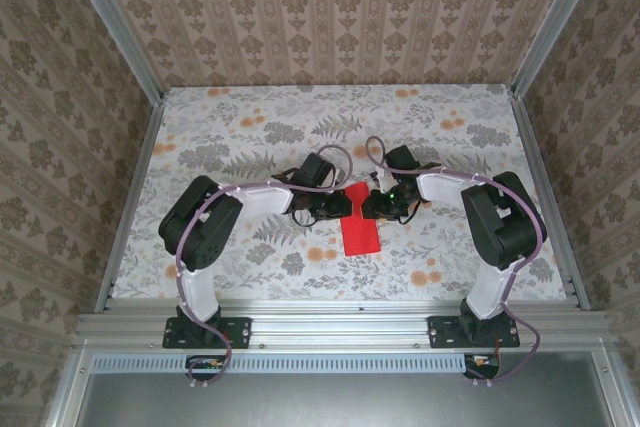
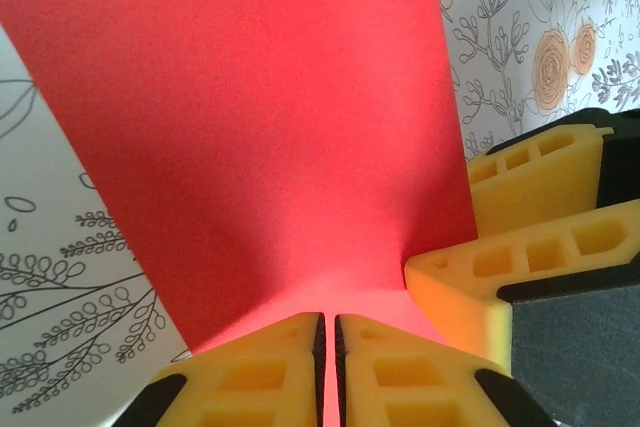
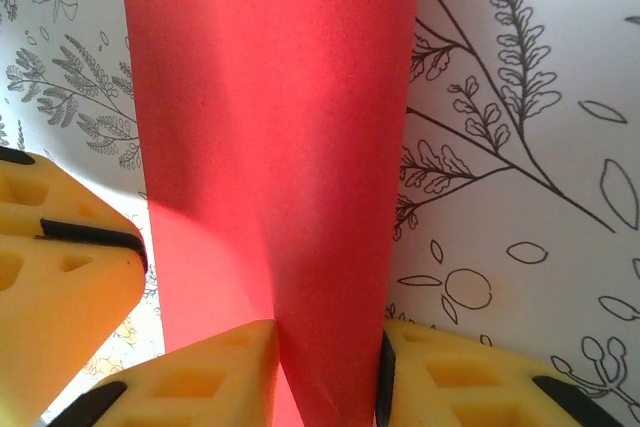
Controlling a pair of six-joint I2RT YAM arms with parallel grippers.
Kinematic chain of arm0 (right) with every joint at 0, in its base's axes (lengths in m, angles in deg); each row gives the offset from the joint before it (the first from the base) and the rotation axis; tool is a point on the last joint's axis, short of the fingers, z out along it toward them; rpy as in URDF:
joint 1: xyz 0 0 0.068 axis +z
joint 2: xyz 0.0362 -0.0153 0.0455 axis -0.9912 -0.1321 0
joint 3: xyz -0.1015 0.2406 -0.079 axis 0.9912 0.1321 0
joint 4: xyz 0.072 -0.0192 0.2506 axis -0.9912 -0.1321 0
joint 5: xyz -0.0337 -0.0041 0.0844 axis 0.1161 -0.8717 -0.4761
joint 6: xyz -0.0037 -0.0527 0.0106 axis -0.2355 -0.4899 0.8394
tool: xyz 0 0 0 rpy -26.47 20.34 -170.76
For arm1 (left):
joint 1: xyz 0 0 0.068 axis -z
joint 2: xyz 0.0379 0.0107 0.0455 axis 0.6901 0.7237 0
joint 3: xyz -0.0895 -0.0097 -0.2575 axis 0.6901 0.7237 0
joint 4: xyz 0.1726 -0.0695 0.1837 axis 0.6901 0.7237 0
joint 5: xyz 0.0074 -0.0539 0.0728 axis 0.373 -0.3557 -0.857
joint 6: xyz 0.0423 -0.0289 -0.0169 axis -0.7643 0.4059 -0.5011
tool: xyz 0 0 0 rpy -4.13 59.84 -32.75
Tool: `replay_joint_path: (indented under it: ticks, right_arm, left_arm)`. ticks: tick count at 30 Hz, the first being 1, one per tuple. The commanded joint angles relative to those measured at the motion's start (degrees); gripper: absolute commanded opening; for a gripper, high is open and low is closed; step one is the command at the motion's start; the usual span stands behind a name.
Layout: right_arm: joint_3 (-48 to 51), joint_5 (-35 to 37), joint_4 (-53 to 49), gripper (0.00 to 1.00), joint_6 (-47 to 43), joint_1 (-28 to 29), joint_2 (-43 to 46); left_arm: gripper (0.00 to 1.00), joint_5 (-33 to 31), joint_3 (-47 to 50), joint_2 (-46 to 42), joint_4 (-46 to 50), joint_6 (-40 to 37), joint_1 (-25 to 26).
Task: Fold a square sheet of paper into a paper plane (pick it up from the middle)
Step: Hold the square sheet of paper at the center of the table.
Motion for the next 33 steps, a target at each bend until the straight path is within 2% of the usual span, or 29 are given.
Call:
replay_joint_path:
  ticks: [1,17,24,33]
  right_arm:
    - [0.7,2.4,0.2,0.34,0.9,0.5,-2.0]
    - [0.4,2.5,0.2,0.35,0.9,0.5,-1.9]
    - [-0.3,2.7,-0.8,0.4,1.0,0.5,-0.2]
    - [0.1,5.1,-5.2,0.51,-1.3,-1.2,5.4]
  left_arm:
    - [0.14,-0.4,-1.4,1.7,0.4,0.2,0.5]
    - [0.12,-3.3,-0.9,4.0,4.6,-2.9,0.8]
    - [0.12,-5.2,-1.3,6.2,7.2,-4.9,0.9]
    - [0.12,-6.1,-2.6,8.7,8.8,-6.5,0.9]
